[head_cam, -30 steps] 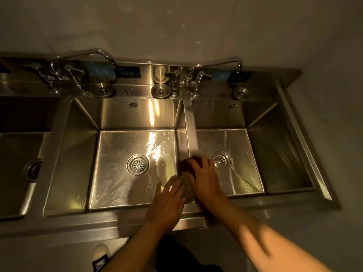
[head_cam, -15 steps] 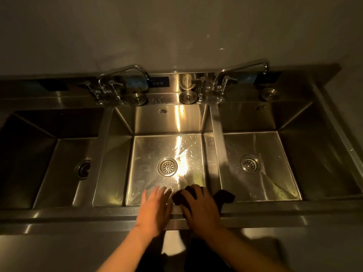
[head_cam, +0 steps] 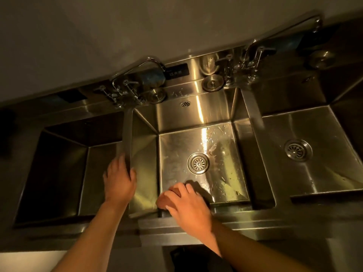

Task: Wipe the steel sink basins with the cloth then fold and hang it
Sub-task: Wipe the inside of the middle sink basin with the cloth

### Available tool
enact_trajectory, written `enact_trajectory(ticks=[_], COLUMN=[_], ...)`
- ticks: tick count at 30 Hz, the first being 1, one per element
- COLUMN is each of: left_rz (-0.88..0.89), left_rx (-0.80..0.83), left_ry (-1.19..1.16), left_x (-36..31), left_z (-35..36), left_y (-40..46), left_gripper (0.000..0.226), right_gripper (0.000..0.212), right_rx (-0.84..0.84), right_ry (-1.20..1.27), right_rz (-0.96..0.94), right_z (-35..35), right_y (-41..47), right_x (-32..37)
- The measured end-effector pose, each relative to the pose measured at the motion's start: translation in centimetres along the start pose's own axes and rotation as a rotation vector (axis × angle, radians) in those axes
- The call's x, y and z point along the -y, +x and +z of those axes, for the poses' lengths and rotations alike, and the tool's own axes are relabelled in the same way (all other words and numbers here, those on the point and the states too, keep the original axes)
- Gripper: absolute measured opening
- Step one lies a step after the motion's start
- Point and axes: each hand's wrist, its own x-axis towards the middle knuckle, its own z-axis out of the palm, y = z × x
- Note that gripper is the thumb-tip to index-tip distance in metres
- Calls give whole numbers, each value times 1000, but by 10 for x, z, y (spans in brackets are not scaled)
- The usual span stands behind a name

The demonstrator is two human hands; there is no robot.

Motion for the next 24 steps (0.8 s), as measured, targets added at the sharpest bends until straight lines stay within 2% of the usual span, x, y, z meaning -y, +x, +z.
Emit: enact_trajectory(ticks=[5, 7, 9, 11, 13, 17, 21, 24], left_rz=[-286, -435, -542, -515, -421, -416, -382, -365], left_rx=[69, 113, 113, 35, -50, -30, -84, -103], left_ry=[-388, -550, -570, -423, -319, -414, -442, -423], left_x=[1, -3, -4, -1, 0, 8, 9, 8], left_z=[16, 20, 25, 34, 40, 46, 51, 50], left_y=[38, 52, 63, 68, 67, 72, 73, 73], left_gripper=[42, 45, 60, 67, 60, 59, 63, 60], right_gripper=[38, 38, 35, 32, 25, 22, 55, 61], right_rx=[14, 43, 61, 63, 77, 115, 255, 228], right_ry=[208, 356, 542, 726, 914, 1167, 1259, 1242], right_rz=[154, 257, 374, 472, 542, 700, 766, 784], right_z=[18, 25, 31, 34, 38, 52, 80, 93], right_y=[32, 45, 56, 72, 90, 123, 137, 151], right_x=[-3, -3, -2, 1, 7, 33, 65, 72])
